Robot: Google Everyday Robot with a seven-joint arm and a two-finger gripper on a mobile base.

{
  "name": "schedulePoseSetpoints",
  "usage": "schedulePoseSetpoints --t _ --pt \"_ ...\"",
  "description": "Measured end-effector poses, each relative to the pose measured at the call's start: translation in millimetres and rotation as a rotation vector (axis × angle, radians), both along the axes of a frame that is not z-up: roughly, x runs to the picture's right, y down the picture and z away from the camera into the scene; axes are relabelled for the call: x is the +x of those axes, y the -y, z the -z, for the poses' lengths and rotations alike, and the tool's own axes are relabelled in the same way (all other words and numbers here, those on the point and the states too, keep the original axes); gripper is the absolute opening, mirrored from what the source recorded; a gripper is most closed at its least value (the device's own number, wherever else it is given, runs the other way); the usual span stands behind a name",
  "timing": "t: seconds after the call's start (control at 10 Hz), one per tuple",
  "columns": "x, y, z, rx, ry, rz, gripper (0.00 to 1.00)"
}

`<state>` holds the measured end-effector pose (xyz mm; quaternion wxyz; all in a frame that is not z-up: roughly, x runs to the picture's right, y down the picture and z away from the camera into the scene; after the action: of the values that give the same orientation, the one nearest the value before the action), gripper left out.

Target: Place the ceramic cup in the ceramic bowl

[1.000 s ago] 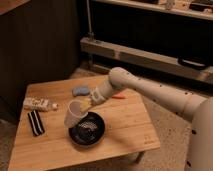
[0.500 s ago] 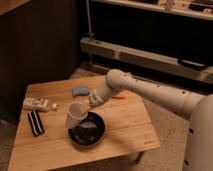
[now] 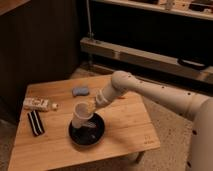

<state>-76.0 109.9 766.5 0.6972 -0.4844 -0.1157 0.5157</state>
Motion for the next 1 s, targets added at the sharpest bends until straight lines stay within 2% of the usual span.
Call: schedulePoseSetpoints --t 0.2,0.3,0.4,0.8,1.0 --pt "10 -3 -7.4 0.0 -0.05 0.009 0.17" --pt "11 -6 -9.4 0.009 -0.082 0.031 0.31" --pt "13 -7 -9.9 0.014 -0.098 0.042 0.39" --pt "23 -12 -8.2 0.02 -0.109 0.071 0.77" --pt "23 -15 -8.8 0.017 -0.103 0.08 0.8"
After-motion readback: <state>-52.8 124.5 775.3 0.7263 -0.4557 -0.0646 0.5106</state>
